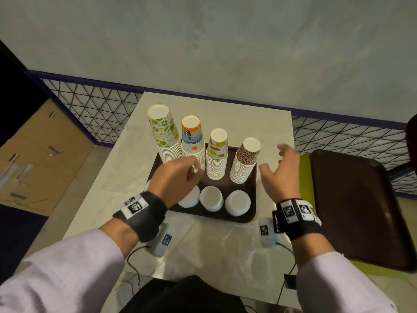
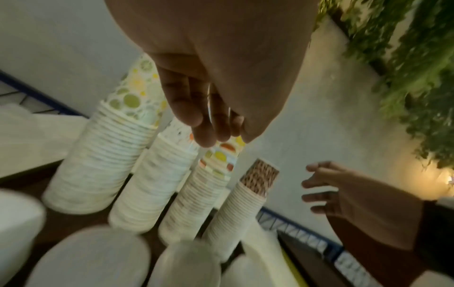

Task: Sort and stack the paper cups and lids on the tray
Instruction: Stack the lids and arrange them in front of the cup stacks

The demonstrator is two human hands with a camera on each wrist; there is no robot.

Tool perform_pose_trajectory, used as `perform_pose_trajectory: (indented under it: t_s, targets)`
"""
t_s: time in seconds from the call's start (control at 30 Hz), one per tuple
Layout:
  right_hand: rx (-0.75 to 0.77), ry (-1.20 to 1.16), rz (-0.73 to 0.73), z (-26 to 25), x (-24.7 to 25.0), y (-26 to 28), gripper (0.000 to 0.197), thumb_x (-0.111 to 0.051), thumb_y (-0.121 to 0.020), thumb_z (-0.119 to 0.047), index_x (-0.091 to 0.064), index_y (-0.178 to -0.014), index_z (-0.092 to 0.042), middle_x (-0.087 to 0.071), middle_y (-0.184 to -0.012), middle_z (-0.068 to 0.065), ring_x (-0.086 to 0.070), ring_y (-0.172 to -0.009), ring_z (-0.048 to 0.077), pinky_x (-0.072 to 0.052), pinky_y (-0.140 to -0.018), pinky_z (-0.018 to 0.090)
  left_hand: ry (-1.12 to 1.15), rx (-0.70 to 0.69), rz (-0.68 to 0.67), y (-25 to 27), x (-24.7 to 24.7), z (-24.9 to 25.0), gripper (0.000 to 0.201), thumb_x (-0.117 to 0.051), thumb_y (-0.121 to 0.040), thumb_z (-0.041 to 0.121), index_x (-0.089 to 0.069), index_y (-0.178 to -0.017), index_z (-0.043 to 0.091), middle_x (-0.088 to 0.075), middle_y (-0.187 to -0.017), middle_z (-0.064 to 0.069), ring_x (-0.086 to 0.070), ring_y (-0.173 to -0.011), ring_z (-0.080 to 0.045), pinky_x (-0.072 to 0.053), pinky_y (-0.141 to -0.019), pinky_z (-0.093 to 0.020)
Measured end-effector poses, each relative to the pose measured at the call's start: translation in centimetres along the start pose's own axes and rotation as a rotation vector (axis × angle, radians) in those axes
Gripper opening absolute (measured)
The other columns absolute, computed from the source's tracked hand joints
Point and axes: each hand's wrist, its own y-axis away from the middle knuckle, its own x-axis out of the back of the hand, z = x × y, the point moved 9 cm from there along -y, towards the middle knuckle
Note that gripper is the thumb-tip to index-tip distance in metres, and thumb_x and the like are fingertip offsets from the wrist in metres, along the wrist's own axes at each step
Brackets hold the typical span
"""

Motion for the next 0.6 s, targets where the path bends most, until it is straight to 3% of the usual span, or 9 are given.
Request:
perform_pose_trajectory:
  t_s: [0.1, 0.17, 0.23, 0.3, 0.4, 0.47, 0.6]
  targets:
    - [-0.007, -0.027, 0.016, 2.7, -0.8, 3.6, 0.045, -0.066, -0.084, -0.011, -0.048, -0.126, -0.017, -0.041, -0.122, 0.000, -0.052, -0.110, 0.025, -0.048, -0.099, 0.045, -0.036, 0.022, -0.178, 2.4, -5.3, -2.0, 0.015, -0.062, -0.097, 0.041, -0.070, -0.101, 0.028, -0.064, -0.098, 0.009, -0.063, -0.084, -0.014, -0.052, -0.071, -0.032]
    - [0.063, 0.029, -0.060, 4.0, -2.8, 6.2, 0.041, -0.069, -0.084, -0.007, -0.053, -0.120, -0.016, -0.045, -0.120, 0.006, -0.053, -0.107, 0.029, -0.047, -0.094, 0.037, -0.044, -0.013, -0.261, 3.5, -8.5, -2.1, 0.020, -0.061, -0.097, 0.042, -0.070, -0.110, 0.028, -0.062, -0.112, 0.009, -0.064, -0.098, -0.015, -0.056, -0.080, -0.036]
    - [0.040, 0.064, -0.178, 5.3, -5.2, 8.1, 0.036, -0.072, -0.084, -0.010, -0.057, -0.115, -0.019, -0.047, -0.122, 0.007, -0.053, -0.109, 0.026, -0.042, -0.092, 0.028, -0.077, -0.022, -0.309, 4.0, -10.6, -1.8, 0.027, -0.062, -0.098, 0.038, -0.068, -0.121, 0.026, -0.061, -0.126, 0.007, -0.061, -0.113, -0.017, -0.056, -0.086, -0.034]
    - [-0.053, 0.067, -0.261, 6.7, -7.2, 9.1, 0.034, -0.070, -0.089, -0.017, -0.056, -0.119, -0.023, -0.048, -0.124, 0.005, -0.053, -0.112, 0.023, -0.041, -0.092, 0.027, -0.131, -0.027, -0.349, 4.1, -12.1, -1.4, 0.033, -0.060, -0.101, 0.035, -0.063, -0.133, 0.025, -0.056, -0.139, 0.005, -0.054, -0.124, -0.018, -0.052, -0.093, -0.033]
    - [-0.221, 0.039, -0.294, 8.7, -9.3, 8.7, 0.048, -0.063, -0.095, -0.025, -0.045, -0.139, -0.021, -0.051, -0.133, 0.008, -0.055, -0.119, 0.029, -0.047, -0.099, 0.037, -0.191, -0.047, -0.412, 3.9, -13.9, -1.3, 0.041, -0.056, -0.104, 0.030, -0.055, -0.145, 0.024, -0.049, -0.152, 0.003, -0.047, -0.134, -0.020, -0.050, -0.103, -0.035]
    - [-0.332, 0.057, -0.365, 9.7, -10.9, 8.4, 0.058, -0.060, -0.097, -0.030, -0.036, -0.149, -0.021, -0.048, -0.146, 0.010, -0.050, -0.130, 0.031, -0.042, -0.107, 0.042, -0.207, -0.045, -0.450, 3.8, -15.0, -1.7, 0.045, -0.055, -0.105, 0.027, -0.051, -0.149, 0.023, -0.047, -0.156, 0.001, -0.046, -0.137, -0.022, -0.048, -0.110, -0.036]
    - [-0.329, 0.158, -0.516, 10.2, -13.3, 8.3, 0.061, -0.061, -0.096, -0.033, -0.035, -0.151, -0.030, -0.050, -0.140, 0.014, -0.052, -0.127, 0.036, -0.041, -0.105, 0.041, -0.233, -0.037, -0.487, 4.0, -16.5, -2.5, 0.047, -0.054, -0.105, 0.024, -0.049, -0.152, 0.023, -0.046, -0.158, -0.001, -0.047, -0.138, -0.024, -0.044, -0.115, -0.038]
